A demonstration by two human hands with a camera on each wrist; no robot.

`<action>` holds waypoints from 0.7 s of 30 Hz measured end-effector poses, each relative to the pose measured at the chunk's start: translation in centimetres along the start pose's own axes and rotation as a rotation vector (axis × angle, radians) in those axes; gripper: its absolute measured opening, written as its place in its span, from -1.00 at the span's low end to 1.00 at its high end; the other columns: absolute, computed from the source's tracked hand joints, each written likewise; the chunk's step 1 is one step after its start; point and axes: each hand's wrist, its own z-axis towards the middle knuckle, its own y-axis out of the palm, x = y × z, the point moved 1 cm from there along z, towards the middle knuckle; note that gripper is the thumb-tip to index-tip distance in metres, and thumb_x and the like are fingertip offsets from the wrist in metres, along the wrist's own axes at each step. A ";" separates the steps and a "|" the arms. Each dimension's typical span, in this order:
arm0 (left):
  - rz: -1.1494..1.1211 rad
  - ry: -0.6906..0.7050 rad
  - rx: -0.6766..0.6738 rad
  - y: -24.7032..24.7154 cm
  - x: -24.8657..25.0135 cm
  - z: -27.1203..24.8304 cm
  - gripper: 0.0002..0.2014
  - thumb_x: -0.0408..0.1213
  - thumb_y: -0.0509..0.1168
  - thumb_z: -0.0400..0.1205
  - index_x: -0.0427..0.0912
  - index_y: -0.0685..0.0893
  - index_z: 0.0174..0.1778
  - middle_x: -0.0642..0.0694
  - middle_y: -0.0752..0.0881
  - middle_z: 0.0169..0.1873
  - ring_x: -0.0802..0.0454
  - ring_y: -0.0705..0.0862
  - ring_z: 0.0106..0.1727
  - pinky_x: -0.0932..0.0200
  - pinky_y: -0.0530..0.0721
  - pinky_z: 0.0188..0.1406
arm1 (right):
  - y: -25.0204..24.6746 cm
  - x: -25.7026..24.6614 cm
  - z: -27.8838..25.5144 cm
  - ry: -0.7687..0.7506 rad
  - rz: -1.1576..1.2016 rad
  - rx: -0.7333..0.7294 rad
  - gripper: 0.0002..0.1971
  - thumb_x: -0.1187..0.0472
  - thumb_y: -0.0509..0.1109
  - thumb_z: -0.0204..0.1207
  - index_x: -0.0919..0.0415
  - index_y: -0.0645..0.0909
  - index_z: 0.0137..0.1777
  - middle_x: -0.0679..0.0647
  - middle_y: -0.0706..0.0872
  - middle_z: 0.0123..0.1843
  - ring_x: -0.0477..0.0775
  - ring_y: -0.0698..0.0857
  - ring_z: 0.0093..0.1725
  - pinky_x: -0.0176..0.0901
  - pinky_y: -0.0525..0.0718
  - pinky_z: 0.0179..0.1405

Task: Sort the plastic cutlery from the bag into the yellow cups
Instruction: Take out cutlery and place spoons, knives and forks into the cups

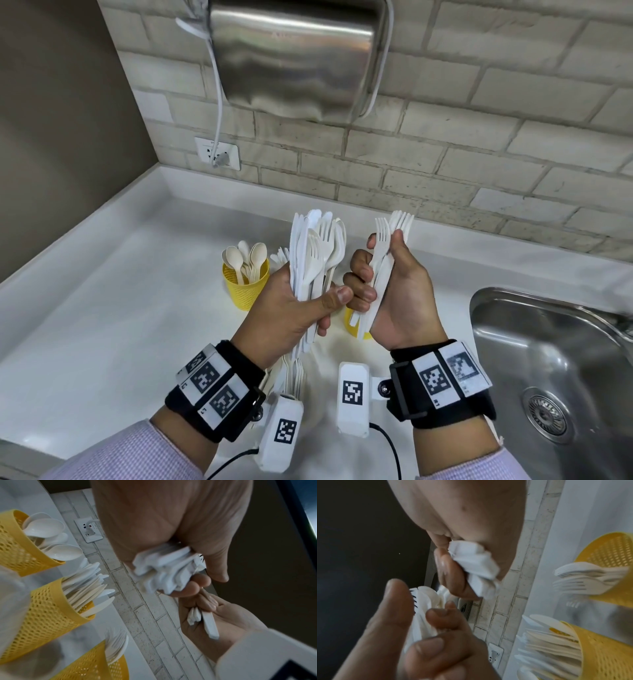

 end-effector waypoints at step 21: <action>0.012 0.009 -0.005 -0.6 -0.3 0.2 -0.58 -0.18 0.55 0.56 -0.38 0.62 0.18 -0.10 0.68 -0.34 -0.03 0.56 -0.51 0.08 0.63 -0.45 | 0.1 0.7 0.2 -0.182 -0.582 0.278 -0.47 -0.18 0.11 0.81 0.35 0.53 0.24 0.11 0.45 -0.47 0.02 0.31 -0.70 -0.30 0.33 -0.61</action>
